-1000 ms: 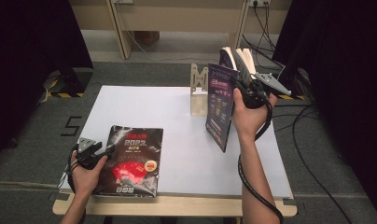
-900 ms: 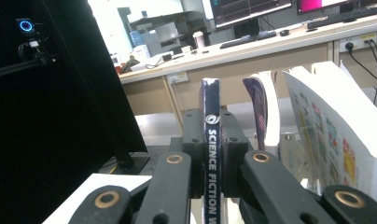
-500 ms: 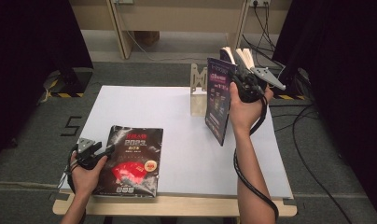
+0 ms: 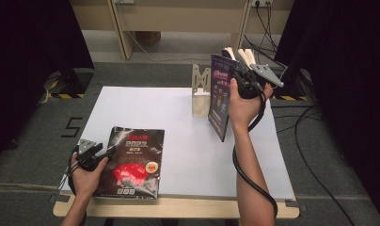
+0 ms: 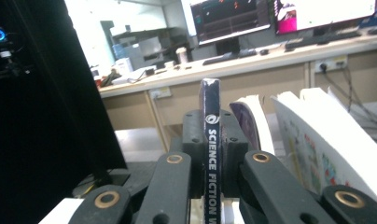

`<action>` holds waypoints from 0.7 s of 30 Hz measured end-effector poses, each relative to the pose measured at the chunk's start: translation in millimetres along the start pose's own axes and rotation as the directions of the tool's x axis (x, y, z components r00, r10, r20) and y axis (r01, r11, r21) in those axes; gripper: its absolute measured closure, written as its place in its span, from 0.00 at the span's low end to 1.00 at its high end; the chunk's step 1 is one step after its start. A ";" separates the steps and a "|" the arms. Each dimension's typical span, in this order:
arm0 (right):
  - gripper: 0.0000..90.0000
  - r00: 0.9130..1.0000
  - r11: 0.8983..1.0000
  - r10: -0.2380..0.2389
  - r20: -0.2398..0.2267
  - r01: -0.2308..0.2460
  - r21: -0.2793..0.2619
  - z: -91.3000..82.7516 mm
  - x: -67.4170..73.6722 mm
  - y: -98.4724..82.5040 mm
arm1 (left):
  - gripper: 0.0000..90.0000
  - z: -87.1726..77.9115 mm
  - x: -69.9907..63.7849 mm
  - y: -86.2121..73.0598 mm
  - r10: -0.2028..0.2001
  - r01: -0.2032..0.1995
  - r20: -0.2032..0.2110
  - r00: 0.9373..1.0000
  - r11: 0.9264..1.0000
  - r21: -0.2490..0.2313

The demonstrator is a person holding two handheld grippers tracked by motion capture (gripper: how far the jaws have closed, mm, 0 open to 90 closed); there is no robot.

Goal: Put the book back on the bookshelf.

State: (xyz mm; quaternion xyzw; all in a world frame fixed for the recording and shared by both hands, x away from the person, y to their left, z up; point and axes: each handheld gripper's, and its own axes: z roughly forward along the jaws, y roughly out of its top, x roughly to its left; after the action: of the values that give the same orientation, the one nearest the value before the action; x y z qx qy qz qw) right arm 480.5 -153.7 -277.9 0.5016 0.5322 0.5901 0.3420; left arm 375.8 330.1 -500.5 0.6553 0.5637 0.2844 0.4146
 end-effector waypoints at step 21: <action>0.94 0.998 0.999 -0.036 0.042 0.036 0.005 15.0 1.9 -3.0 | 0.44 -0.5 -0.8 -0.2 0.006 -0.006 0.002 1.000 1.000 -0.005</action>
State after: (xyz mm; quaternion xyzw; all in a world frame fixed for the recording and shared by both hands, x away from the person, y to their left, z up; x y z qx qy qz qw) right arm 493.9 -147.1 -281.4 0.5048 0.5349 0.5723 0.3625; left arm 375.1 329.4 -500.4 0.6564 0.5604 0.2866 0.4159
